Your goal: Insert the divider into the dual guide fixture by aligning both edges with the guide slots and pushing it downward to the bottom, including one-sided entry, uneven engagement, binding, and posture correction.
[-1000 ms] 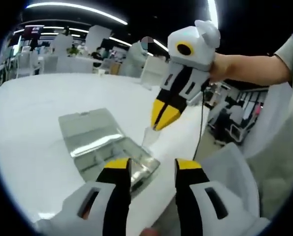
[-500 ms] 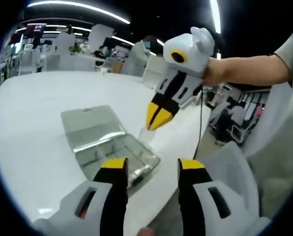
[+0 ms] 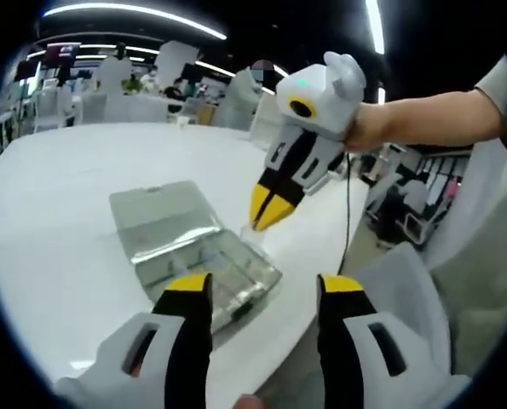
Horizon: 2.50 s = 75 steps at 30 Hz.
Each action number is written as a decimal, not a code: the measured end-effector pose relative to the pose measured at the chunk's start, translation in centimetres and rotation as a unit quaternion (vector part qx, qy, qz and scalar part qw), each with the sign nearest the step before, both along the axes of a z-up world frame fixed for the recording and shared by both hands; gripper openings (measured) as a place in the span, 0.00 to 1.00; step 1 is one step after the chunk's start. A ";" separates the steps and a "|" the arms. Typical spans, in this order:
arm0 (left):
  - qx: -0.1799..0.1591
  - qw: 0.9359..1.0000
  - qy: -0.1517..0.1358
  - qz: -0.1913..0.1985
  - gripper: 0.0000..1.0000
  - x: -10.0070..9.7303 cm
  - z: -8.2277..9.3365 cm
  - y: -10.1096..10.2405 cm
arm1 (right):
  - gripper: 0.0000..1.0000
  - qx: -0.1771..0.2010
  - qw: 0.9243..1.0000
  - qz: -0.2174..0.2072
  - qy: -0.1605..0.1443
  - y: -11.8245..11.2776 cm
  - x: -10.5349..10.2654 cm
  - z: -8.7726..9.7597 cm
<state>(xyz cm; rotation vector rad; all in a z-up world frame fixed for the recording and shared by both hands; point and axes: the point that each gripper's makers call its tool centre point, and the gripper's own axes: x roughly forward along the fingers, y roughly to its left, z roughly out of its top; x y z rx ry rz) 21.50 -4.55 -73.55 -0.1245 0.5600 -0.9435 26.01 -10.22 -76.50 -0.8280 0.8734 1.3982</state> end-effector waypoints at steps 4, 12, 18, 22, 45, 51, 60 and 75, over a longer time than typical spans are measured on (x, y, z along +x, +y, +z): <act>0.006 1.000 0.003 -0.001 0.52 -0.2 -0.2 0.0 | 0.00 -0.001 1.000 0.000 -0.001 -0.1 0.1 -0.3; 0.011 1.000 0.008 -0.001 0.54 -0.3 -0.5 0.2 | 0.00 -0.003 1.000 0.001 -0.001 -0.2 0.4 -1.0; 0.013 1.000 0.011 0.003 0.53 -0.3 -0.6 0.5 | 0.00 -0.003 1.000 -0.002 -0.001 -0.4 0.6 -1.5; 0.014 1.000 0.013 0.004 0.53 -0.3 -0.8 0.6 | 0.00 -0.002 1.000 -0.001 -0.002 -0.4 0.5 -1.6; 0.013 1.000 0.015 0.005 0.53 -0.3 -1.1 0.7 | 0.00 0.011 1.000 -0.004 -0.003 -0.2 0.3 -1.4; 0.012 1.000 0.015 0.006 0.53 -0.4 -1.0 0.6 | 0.00 0.016 1.000 -0.005 -0.005 -0.2 0.3 -1.1; 0.012 1.000 0.015 0.006 0.53 -0.4 -1.1 0.7 | 0.00 0.018 1.000 -0.007 -0.006 -0.3 0.3 -1.2; 0.014 1.000 0.016 0.009 0.53 -0.2 -1.4 1.0 | 0.00 0.019 1.000 -0.002 -0.004 -0.3 0.3 -1.3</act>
